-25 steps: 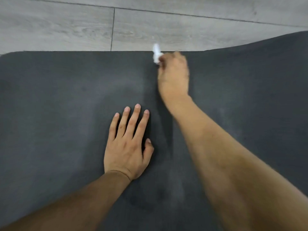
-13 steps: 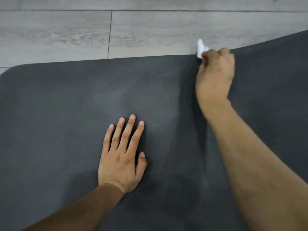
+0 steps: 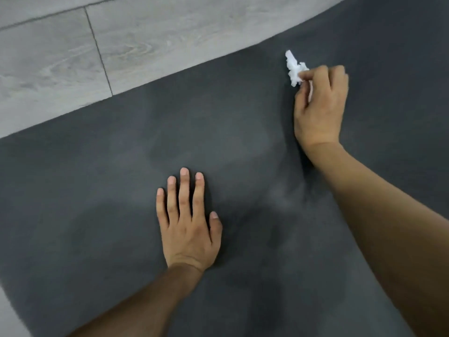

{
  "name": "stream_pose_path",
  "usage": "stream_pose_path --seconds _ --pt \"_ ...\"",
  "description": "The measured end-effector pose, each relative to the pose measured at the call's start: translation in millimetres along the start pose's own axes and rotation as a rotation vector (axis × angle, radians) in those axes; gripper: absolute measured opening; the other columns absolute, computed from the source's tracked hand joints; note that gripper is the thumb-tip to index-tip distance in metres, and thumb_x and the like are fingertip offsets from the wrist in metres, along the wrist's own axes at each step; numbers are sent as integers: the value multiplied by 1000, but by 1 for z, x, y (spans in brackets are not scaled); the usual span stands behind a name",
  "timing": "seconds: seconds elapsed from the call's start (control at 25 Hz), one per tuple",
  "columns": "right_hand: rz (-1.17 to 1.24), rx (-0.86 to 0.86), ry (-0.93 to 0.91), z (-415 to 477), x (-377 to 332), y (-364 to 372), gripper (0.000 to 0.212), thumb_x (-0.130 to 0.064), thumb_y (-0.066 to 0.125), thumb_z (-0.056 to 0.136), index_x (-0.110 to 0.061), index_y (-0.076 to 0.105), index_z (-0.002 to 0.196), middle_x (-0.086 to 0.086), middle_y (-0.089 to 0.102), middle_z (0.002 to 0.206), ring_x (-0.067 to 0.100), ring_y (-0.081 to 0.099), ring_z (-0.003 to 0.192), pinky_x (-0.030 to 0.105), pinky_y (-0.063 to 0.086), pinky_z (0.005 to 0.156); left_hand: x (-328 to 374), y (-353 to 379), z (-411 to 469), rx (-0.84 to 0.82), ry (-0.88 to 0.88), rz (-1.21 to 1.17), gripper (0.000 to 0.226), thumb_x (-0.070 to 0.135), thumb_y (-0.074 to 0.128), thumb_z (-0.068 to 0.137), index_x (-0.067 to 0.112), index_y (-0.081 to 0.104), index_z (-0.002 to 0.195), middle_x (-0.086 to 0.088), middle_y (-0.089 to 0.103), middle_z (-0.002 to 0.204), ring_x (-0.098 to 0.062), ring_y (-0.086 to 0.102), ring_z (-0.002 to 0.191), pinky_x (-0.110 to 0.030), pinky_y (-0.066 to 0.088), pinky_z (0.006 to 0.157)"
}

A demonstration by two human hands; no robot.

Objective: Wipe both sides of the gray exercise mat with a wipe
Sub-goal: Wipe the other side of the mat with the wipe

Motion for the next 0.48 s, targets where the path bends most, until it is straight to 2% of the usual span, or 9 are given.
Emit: stream_pose_path --seconds 0.16,0.28,0.36,0.4,0.48 --pt "-14 26 1 1 -11 7 20 -14 44 92 -7 60 102 16 55 102 30 51 89 39 43 82 1 -2 -1 -20 5 -51 71 36 43 95 11 28 160 -13 18 168 -33 14 156 -56 15 125" --pt "-14 42 16 1 -6 0 21 -15 44 93 -8 60 103 15 55 102 30 51 88 38 43 81 -5 -21 18 -6 69 -26 65 38 53 88 14 48 148 -12 35 161 -36 39 143 -52 26 118" --pt "25 47 19 0 -2 0 21 -15 45 94 -8 62 103 14 56 101 29 51 87 38 43 80 -6 -32 45 26 178 19 60 34 56 87 12 53 142 -13 37 160 -36 48 131 -53 27 119" --pt "41 62 11 0 -1 0 20 -15 45 94 -9 62 103 14 56 100 28 51 87 38 43 79 -5 -36 60 46 212 40 64 33 55 88 11 48 148 -13 32 163 -35 44 136 -54 24 121" --pt "69 73 -9 -1 -1 -1 20 -16 47 94 -10 63 103 13 57 100 28 52 86 39 44 78 0 -32 82 28 224 83 73 34 50 91 15 32 158 -11 21 168 -32 25 153 -55 16 124"
Point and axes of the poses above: each hand's wrist, its own z-axis towards the middle knuckle, its own y-axis out of the palm, x = y × z, the point moved 10 cm from there along z, towards the middle knuckle
